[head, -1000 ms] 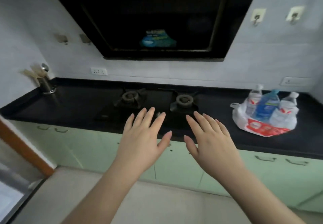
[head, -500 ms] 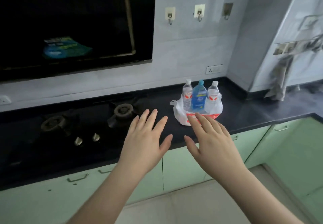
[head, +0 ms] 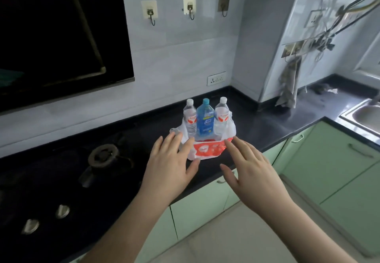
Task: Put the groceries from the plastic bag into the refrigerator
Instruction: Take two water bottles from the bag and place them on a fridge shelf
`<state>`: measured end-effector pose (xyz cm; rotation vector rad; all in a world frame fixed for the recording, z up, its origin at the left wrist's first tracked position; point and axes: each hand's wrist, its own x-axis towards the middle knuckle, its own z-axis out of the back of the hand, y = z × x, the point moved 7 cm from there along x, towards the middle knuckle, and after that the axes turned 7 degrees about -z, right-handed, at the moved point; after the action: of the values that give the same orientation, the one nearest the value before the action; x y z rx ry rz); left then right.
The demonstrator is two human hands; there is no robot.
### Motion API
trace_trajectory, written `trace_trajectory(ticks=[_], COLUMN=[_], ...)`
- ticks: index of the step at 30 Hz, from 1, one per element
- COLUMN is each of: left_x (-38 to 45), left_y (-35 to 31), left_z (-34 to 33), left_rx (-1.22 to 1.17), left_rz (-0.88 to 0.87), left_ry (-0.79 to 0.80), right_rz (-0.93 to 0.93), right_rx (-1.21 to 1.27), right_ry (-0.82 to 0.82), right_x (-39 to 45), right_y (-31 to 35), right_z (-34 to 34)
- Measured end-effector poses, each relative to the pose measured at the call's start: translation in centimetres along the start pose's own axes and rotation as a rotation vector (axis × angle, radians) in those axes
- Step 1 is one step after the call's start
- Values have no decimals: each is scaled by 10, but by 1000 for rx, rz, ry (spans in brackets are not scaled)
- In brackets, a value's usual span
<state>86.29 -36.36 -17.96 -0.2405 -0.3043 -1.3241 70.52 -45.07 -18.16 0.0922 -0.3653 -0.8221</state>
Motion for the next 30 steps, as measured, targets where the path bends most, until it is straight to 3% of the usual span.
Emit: trace_trajectory(ticks=[18, 30], left_x=[135, 159], left_y=[-16, 20], left_z=[-123, -194], left_rx=[46, 34], left_rz=[2, 109], left_ry=[124, 143], right_rz=[43, 165], right_rx=[19, 44], right_ry=[180, 347], right_x=[133, 195], right_y=[-126, -118], right_z=[-79, -167])
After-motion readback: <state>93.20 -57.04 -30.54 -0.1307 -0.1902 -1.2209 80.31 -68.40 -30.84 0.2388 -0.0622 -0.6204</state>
